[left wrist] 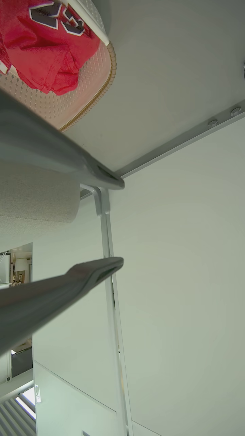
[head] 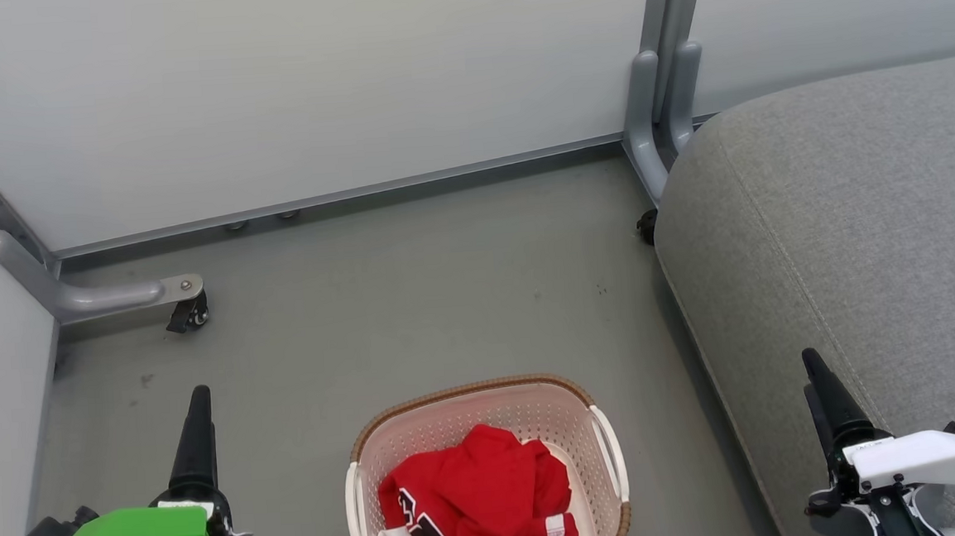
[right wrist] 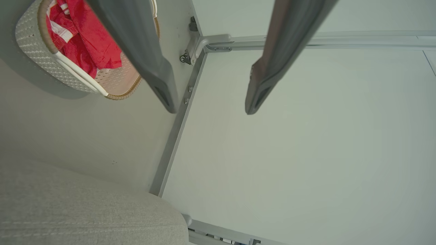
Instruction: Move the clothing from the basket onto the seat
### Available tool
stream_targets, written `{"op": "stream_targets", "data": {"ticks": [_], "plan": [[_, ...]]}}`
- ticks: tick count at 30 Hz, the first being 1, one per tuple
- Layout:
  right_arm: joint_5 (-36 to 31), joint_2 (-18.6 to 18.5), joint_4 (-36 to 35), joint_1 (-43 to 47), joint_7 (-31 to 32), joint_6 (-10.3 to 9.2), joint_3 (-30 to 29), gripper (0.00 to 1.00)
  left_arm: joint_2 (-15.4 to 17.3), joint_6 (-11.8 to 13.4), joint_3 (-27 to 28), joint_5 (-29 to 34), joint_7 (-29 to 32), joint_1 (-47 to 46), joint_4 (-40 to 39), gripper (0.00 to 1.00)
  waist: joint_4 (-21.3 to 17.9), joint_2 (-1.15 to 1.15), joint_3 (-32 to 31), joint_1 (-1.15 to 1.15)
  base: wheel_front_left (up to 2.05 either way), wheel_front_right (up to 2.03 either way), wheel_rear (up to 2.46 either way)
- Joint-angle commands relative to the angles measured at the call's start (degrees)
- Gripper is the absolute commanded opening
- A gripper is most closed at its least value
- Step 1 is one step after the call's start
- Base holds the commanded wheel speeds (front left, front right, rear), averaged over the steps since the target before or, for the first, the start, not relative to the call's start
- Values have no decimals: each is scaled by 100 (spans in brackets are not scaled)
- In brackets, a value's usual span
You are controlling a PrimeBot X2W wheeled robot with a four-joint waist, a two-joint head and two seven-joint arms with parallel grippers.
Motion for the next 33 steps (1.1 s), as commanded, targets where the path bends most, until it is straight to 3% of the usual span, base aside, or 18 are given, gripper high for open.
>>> {"op": "stream_targets", "data": {"ticks": [1,13,24,33], "plan": [[-295,-38,-122,-41,-67,9,-11,100,29,-8,-1,282,-59,-105,-115,100,-1,9,-7,0,0,0,0],[-1653,-48,-361,65,-344,13,-25,100,34,-13,35,1346,-336,-79,-318,100,1,15,-39,0,0,0,0],[-2974,-58,-625,160,-572,18,238,100,43,-10,-339,3110,-565,-13,-748,100,-2,21,-34,0,0,0,0],[-3860,-65,-760,236,-742,21,443,100,44,201,-512,3915,-732,44,-910,100,5,26,-58,0,0,0,0]]}}
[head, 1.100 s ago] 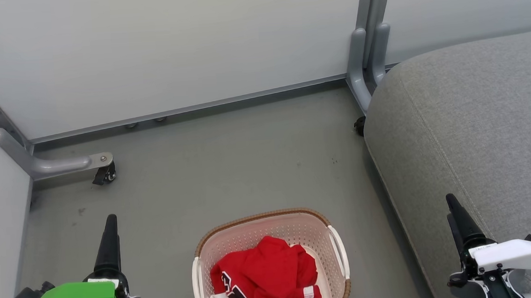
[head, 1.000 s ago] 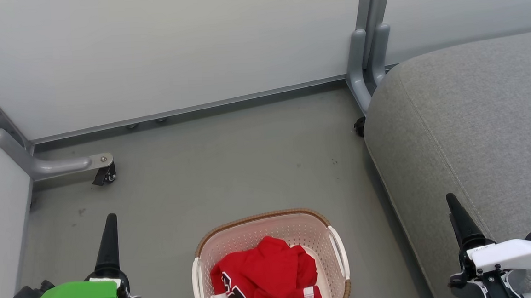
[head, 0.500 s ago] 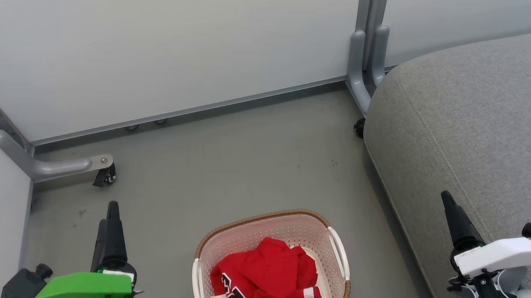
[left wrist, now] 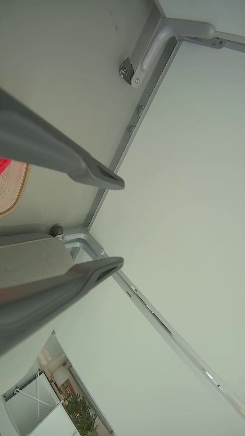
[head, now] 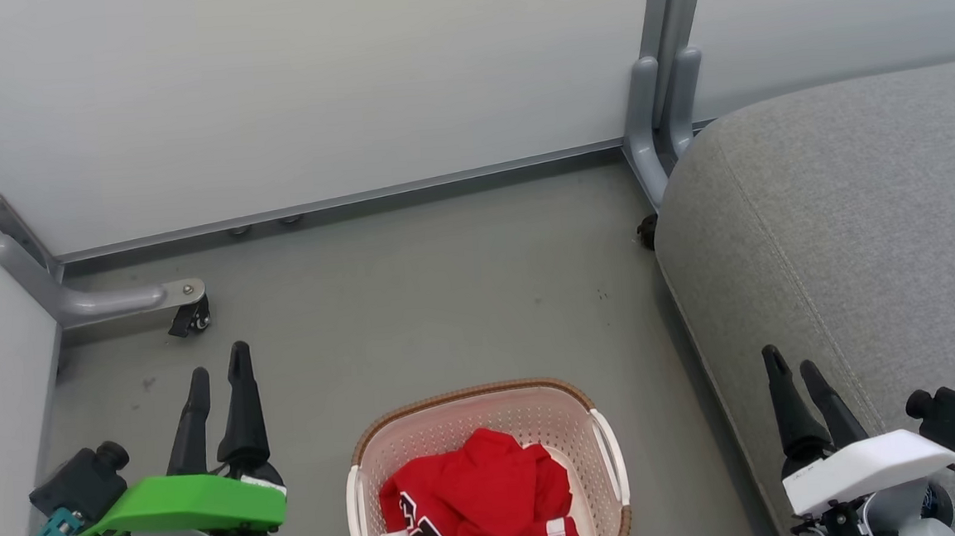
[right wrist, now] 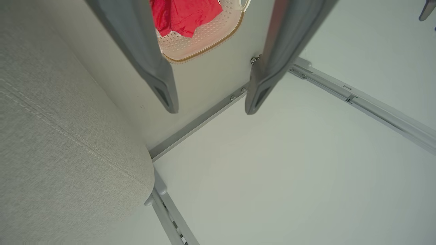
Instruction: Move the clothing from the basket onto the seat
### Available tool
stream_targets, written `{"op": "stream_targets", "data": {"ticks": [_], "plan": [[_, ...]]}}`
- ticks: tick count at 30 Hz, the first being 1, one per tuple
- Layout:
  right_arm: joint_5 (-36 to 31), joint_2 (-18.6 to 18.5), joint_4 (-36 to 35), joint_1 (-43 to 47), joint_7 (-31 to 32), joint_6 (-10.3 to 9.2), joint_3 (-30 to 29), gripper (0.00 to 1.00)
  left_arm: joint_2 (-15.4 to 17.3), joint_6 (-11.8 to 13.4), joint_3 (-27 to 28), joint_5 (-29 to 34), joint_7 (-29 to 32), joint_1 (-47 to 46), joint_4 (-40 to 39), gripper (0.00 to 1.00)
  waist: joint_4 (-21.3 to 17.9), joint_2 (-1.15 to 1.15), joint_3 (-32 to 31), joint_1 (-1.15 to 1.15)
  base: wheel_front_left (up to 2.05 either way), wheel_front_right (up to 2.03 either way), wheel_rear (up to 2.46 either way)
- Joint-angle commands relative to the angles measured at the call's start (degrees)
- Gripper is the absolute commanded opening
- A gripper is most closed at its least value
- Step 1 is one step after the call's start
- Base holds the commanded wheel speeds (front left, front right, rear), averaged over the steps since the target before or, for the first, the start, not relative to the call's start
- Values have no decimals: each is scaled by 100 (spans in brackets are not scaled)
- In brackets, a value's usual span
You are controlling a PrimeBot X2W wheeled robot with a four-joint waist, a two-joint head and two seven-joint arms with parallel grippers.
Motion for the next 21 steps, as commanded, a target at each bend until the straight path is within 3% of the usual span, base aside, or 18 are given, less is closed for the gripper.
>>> {"op": "stream_targets", "data": {"ticks": [1,21], "plan": [[-202,-42,-94,-8,-68,18,24,100,36,26,-38,198,-54,32,-100,100,3,26,-7,0,0,0,0],[-1485,-54,-204,136,-393,24,170,100,45,93,-328,1498,-380,109,-171,100,-9,37,-90,0,0,0,0]]}}
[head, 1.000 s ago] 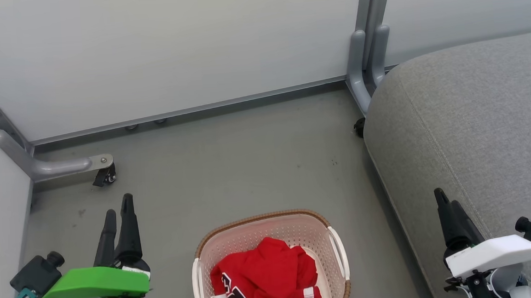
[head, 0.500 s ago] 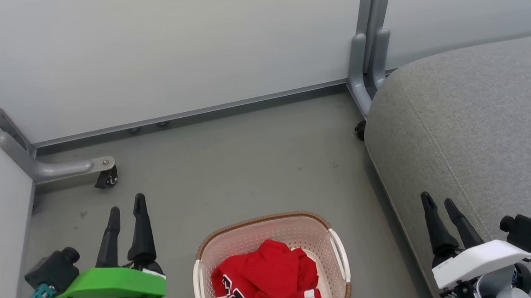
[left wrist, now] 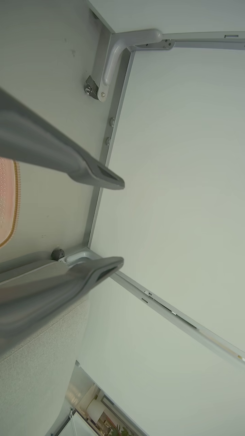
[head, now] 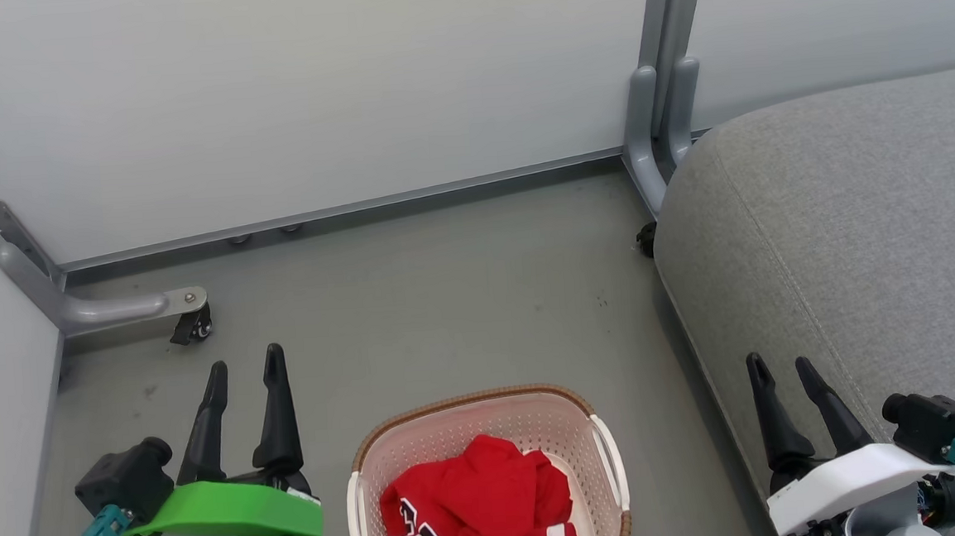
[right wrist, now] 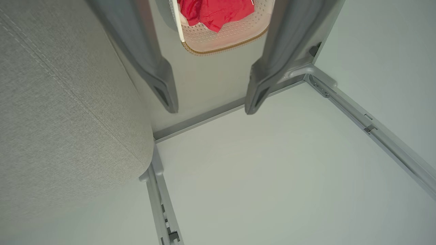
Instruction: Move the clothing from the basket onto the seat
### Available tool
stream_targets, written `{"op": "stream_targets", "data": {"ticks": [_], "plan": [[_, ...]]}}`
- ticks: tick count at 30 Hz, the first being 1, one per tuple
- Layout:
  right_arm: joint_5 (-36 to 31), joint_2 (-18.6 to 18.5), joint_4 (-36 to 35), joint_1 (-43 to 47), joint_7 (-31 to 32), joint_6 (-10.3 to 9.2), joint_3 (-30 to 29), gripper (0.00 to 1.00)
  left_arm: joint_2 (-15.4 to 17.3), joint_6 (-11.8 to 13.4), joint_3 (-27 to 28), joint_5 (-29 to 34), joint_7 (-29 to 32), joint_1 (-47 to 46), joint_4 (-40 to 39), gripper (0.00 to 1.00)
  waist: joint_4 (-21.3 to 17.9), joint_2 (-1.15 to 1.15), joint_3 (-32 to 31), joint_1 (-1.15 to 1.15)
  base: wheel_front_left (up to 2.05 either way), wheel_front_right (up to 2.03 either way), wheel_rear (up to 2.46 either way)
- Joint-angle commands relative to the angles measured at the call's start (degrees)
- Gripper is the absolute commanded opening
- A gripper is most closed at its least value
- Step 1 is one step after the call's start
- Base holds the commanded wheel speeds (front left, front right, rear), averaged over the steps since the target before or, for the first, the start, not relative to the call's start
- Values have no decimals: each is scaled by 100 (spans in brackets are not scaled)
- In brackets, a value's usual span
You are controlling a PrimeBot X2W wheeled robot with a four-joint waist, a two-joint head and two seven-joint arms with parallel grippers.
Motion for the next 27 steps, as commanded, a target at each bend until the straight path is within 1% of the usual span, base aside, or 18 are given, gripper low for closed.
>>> {"op": "stream_targets", "data": {"ticks": [1,27], "plan": [[-185,-38,-87,15,-75,19,18,100,43,19,-12,161,-70,10,-75,100,-6,37,-4,0,0,0,0],[-1477,-49,-225,94,-421,27,207,100,49,53,-264,1431,-405,19,-203,100,-44,51,17,0,0,0,0]]}}
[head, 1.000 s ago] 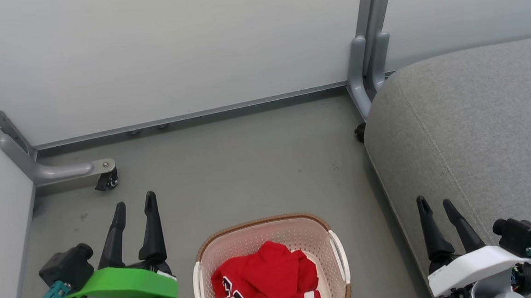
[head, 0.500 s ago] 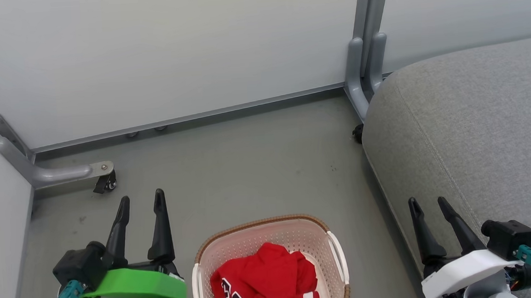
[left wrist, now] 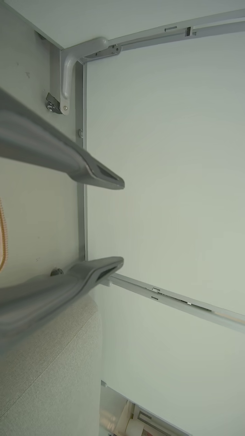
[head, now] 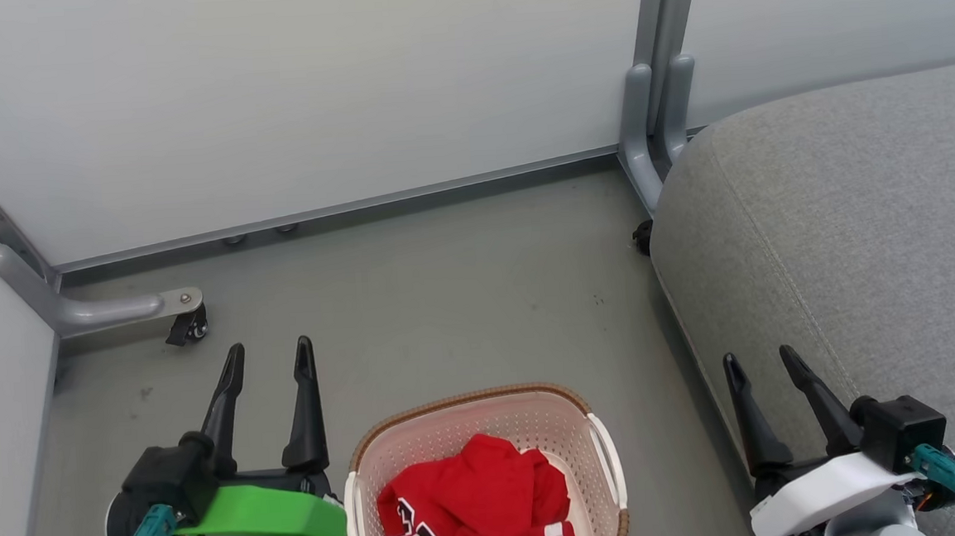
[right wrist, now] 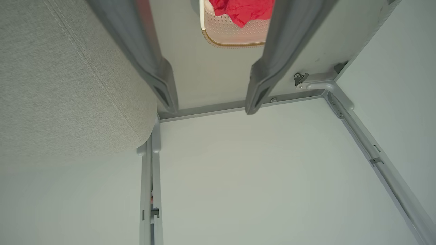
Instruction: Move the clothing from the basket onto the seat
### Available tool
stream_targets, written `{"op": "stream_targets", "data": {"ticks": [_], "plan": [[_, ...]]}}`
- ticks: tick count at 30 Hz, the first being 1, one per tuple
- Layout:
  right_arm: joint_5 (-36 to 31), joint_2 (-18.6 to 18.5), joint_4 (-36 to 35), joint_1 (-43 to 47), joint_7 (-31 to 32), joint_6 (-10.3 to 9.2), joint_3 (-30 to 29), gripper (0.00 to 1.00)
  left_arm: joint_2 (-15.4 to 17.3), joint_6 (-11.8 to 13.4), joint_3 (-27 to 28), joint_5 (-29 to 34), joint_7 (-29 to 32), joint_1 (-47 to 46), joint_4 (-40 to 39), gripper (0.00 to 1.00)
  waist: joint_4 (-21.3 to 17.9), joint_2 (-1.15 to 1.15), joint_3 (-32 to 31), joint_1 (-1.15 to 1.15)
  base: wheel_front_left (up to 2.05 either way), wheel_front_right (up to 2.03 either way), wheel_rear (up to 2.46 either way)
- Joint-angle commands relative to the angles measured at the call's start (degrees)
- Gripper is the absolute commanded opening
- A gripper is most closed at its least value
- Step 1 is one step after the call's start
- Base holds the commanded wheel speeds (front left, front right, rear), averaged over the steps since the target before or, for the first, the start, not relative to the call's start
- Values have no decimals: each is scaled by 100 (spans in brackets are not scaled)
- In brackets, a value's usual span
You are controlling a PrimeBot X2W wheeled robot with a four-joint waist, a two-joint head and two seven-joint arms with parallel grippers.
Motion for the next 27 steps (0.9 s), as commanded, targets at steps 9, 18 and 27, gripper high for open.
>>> {"op": "stream_targets", "data": {"ticks": [9,18,27], "plan": [[-430,-36,-101,95,-156,27,-16,100,39,14,-66,399,-139,4,-56,100,0,56,-17,0,0,0,0],[-694,-39,-112,131,-241,25,-6,100,41,-52,-125,697,-228,78,102,100,-16,60,-77,0,0,0,0],[-977,-43,-159,192,-340,27,-48,100,43,-57,-144,952,-325,123,368,100,-18,65,-123,0,0,0,0]]}}
